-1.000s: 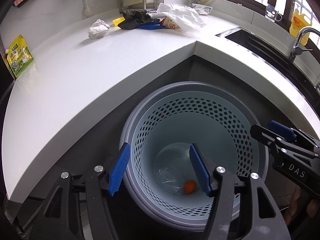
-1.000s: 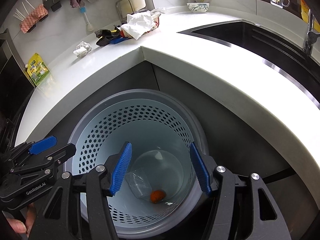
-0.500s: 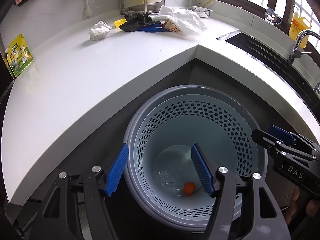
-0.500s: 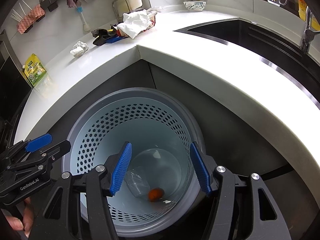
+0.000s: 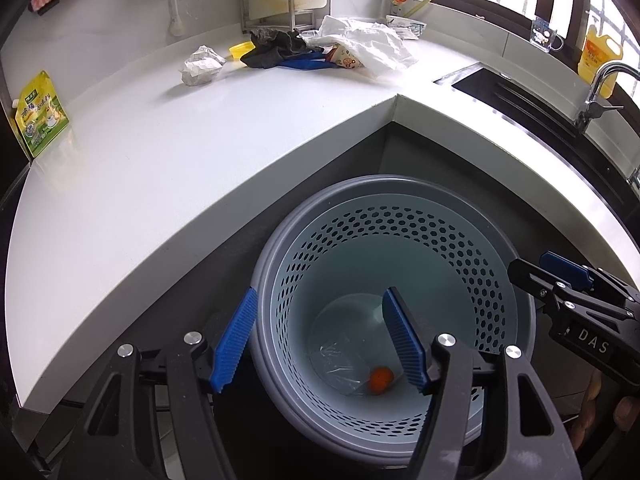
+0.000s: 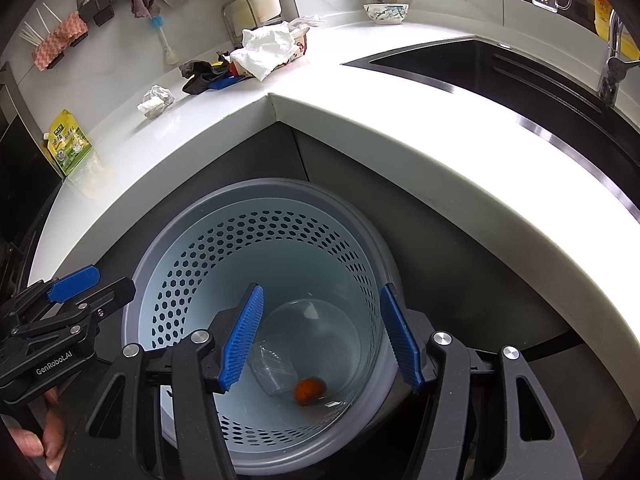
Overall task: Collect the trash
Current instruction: 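Raise both open grippers from the basket back toward the counter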
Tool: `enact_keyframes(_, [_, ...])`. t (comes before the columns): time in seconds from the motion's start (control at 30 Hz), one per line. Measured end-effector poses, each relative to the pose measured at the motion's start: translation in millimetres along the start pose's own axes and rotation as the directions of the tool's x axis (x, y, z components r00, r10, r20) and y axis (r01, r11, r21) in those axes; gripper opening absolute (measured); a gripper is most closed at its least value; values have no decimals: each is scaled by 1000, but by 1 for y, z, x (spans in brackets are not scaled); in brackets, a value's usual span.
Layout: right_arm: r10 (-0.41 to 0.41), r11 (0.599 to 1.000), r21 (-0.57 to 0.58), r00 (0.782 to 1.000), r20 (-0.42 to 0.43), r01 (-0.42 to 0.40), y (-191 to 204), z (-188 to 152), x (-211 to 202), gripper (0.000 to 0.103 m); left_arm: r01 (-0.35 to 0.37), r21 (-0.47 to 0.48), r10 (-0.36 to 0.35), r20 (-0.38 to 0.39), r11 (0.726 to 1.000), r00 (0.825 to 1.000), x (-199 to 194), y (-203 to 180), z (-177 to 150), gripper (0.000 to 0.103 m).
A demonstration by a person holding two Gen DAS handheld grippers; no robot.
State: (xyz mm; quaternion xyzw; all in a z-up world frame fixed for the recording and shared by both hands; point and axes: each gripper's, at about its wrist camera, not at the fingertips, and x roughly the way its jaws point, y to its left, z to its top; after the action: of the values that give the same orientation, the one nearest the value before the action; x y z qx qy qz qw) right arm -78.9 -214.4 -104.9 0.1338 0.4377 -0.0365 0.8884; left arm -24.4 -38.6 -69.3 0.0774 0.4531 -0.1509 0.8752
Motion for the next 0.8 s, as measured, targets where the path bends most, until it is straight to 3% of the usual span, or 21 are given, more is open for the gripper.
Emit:
enact_keyframes(0.43, [14,1000,-23,999,35,-13,9,12,-13,58,21,-9,-21,13,1000,1000,-5,5,8,64])
enact_keyframes(0.8, [52,997,-53,993,103,-46,22,57,-20,60,46,-3,-45,56,999,997,-13,14,35,65])
